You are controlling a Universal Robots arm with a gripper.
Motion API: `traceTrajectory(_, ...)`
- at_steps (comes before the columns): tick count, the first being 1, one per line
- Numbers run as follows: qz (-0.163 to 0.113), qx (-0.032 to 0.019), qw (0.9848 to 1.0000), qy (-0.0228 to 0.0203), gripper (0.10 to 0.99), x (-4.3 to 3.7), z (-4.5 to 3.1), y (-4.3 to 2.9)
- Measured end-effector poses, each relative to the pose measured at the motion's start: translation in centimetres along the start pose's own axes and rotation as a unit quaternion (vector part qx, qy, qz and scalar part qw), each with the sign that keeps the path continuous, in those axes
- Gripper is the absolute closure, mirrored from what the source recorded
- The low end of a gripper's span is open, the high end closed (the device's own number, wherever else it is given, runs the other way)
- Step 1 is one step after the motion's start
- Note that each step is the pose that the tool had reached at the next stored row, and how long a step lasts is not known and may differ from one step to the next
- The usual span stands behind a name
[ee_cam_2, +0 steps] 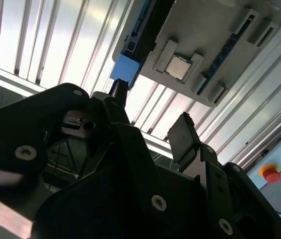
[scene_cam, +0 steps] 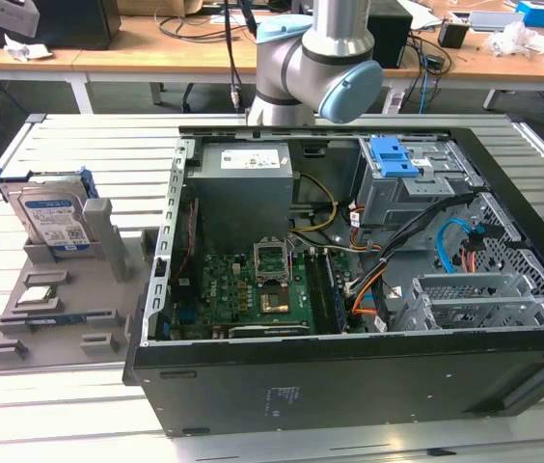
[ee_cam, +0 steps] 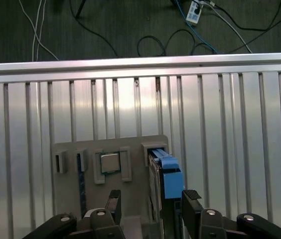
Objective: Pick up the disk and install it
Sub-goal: 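Pick up the disk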
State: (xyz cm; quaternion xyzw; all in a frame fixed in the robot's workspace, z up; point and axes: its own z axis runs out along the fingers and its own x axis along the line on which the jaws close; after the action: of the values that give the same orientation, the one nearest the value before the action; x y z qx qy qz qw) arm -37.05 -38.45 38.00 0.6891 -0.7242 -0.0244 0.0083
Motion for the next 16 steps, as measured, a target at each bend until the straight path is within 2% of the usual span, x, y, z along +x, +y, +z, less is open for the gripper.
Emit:
traceTrajectory(3,0.0,-0.0001,1.0,0.0,0.486,-0.05,0.4,-0.13)
traceTrajectory(6,0.0,-0.0005,1.0,0.0,0.486,-0.14,1.41,-0.32)
traceTrajectory(10,0.0,-0.0009,1.0,0.0,0.486,-0.18,2.41,-0.44)
traceTrajectory(11,0.0,-0.0011,1.0,0.0001,0.486,-0.3,2.63,-0.49)
traceTrajectory(14,0.0,-0.0016,1.0,0.0001,0.486,-1.49,3.41,-0.88)
traceTrajectory(16,0.0,-0.002,1.0,0.0001,0.486,-1.78,4.02,-1.07)
